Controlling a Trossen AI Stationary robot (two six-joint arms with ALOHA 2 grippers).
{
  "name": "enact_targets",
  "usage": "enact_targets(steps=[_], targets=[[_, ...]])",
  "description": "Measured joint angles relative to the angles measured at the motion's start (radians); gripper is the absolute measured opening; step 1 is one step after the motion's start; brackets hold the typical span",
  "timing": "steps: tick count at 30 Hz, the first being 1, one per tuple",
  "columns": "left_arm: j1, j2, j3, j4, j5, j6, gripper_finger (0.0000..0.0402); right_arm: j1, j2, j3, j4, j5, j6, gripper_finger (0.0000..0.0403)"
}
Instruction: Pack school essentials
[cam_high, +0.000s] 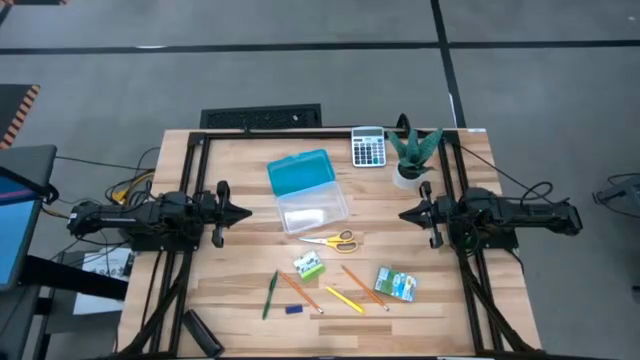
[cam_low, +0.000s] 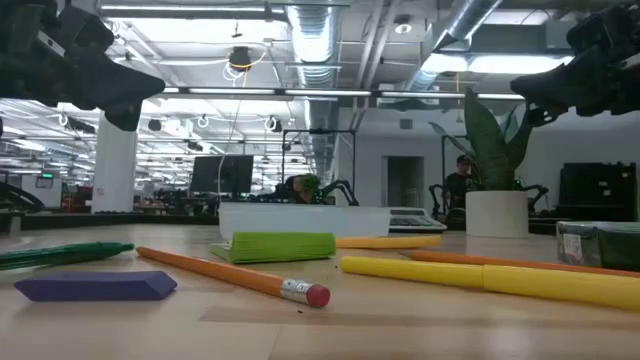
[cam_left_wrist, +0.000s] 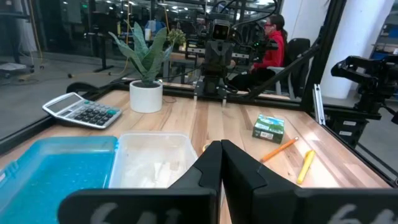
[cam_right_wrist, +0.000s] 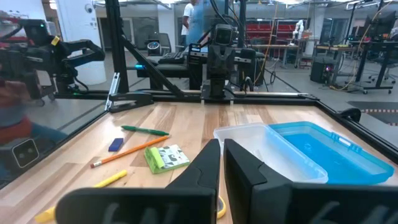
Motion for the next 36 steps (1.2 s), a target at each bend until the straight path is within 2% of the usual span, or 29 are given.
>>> enact_targets(steps=[9, 13, 18, 23, 30, 36], targets=[[0.0, 0.0, 0.0, 0.006, -0.002, 0.005, 0.0, 0.0, 0.0, 0.0, 0.0, 0.0, 0.0, 0.0033], [0.0, 0.0, 0.0, 0.028, -0.012, 0.068, 0.0, 0.0, 0.0, 0.0, 0.0, 0.0, 0.0, 0.0033], [0.0, 0.0, 0.0, 0.013, -0.012, -0.013, 0.0, 0.0, 0.0, 0.0, 0.012, 0.007, -0.03, 0.0033], [0.0, 0.003, 0.0, 0.003, -0.014, -0.068, 0.0, 0.003, 0.0, 0.0, 0.091, 0.011, 0.061, 0.0033], [0.0, 0.003, 0.0, 0.045, -0.06, -0.056, 0.0, 0.0, 0.0, 0.0, 0.215, 0.016, 0.067, 0.0033], [0.0, 0.003, 0.0, 0.099, -0.054, -0.058, 0.0, 0.0, 0.0, 0.0, 0.241, 0.019, 0.068, 0.0033]])
